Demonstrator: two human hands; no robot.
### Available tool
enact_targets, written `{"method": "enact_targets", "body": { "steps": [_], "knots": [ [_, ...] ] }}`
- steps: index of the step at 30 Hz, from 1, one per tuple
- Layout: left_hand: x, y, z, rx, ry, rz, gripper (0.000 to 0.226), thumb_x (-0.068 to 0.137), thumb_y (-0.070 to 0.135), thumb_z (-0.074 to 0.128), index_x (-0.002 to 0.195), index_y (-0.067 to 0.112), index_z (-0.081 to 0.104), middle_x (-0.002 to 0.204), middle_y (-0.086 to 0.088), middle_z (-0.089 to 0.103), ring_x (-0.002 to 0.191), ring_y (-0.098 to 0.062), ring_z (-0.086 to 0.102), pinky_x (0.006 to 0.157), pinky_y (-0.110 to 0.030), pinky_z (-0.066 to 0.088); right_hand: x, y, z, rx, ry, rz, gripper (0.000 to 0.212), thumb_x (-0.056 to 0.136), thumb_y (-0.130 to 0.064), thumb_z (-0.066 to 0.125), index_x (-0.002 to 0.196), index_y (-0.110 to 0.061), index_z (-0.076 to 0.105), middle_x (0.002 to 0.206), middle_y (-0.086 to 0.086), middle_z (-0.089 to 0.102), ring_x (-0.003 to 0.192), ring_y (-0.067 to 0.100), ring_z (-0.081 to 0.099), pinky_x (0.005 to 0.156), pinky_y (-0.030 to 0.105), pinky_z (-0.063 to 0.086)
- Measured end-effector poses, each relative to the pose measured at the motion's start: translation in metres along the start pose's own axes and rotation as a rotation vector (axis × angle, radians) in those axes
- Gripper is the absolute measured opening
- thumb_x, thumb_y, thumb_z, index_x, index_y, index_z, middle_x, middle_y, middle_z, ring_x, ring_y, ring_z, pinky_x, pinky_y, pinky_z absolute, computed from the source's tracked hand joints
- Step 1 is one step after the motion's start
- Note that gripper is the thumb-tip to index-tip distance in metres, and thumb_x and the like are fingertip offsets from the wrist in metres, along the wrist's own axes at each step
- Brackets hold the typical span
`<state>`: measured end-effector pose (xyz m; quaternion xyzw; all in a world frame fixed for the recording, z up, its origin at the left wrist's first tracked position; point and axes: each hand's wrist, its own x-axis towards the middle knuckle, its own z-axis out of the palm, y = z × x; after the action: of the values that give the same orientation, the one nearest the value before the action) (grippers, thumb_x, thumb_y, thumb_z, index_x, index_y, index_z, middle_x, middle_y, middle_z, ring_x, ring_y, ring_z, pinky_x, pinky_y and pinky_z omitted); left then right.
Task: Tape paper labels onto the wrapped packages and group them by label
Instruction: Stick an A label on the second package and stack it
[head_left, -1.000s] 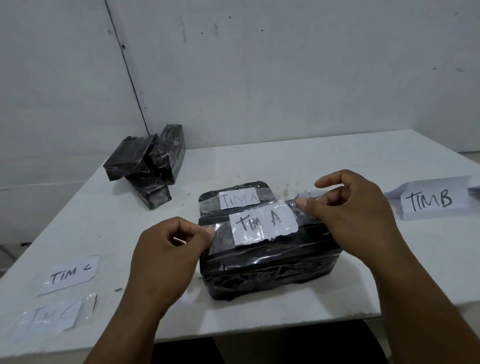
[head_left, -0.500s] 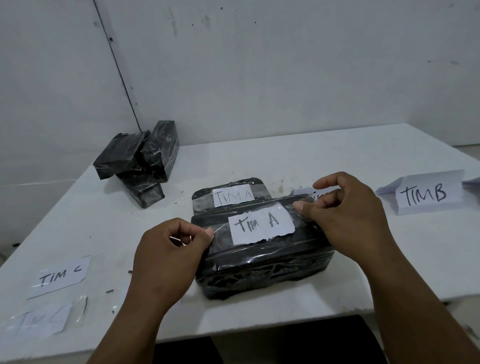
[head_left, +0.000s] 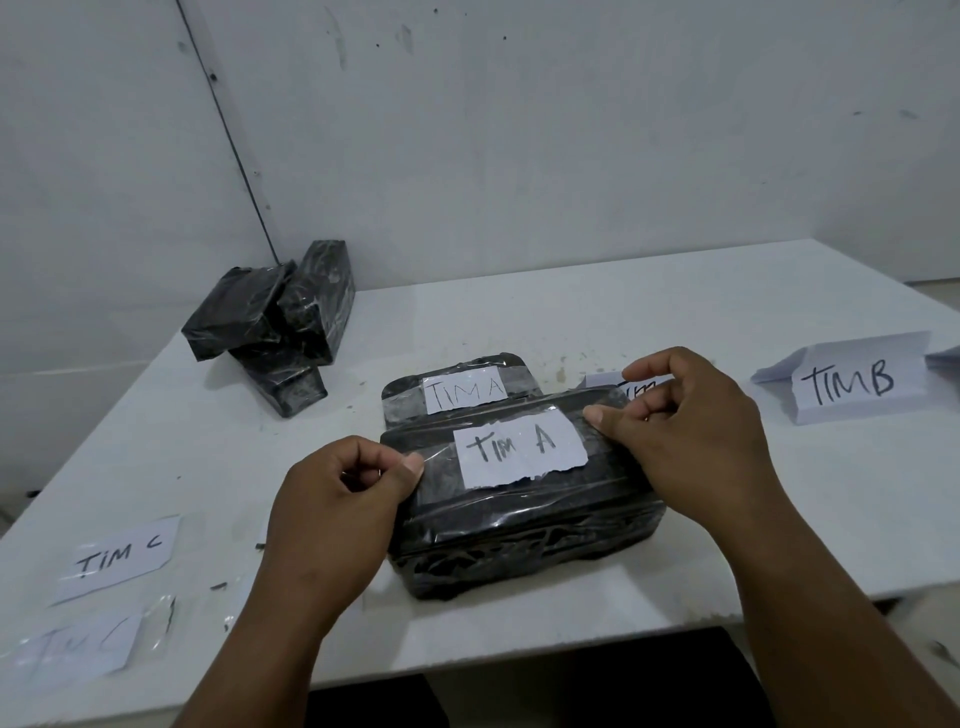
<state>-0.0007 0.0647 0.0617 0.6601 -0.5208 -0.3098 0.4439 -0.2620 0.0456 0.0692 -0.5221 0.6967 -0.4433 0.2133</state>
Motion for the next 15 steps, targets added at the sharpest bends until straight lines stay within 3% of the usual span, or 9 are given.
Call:
{"method": "enact_targets", "body": {
  "steps": [11, 15],
  "knots": [
    [-0.0038, -0.001, 0.0006, -0.045, -0.069, -0.048, 0.016, 0.09, 0.033, 0.073, 0.076, 0.027, 0.069, 0.08, -0.016, 0.062, 0.068, -0.018, 0.053, 0.069, -0.036, 0.044, -0.0079, -0.003, -0.0007, 0.014, 0.03, 0.003, 0.039, 0.074, -0.043, 0.089, 0.099, -0.033, 0.062, 0.076, -0.01, 0.07, 0.073, 0.001, 0.063, 0.062, 0.018, 0.041],
    [-0.0048, 0.005, -0.0008, -0.092, -0.073, -0.117, 0.015, 0.09, 0.033, 0.073, 0.095, 0.031, 0.059, 0.087, -0.012, 0.066, 0.072, -0.02, 0.06, 0.063, -0.033, 0.044, -0.0102, -0.0021, 0.0004, 0.027, 0.066, -0.002, 0.043, 0.072, -0.043, 0.09, 0.102, -0.033, 0.061, 0.079, -0.01, 0.069, 0.075, 0.001, 0.062, 0.063, 0.018, 0.041]
  ]
}}
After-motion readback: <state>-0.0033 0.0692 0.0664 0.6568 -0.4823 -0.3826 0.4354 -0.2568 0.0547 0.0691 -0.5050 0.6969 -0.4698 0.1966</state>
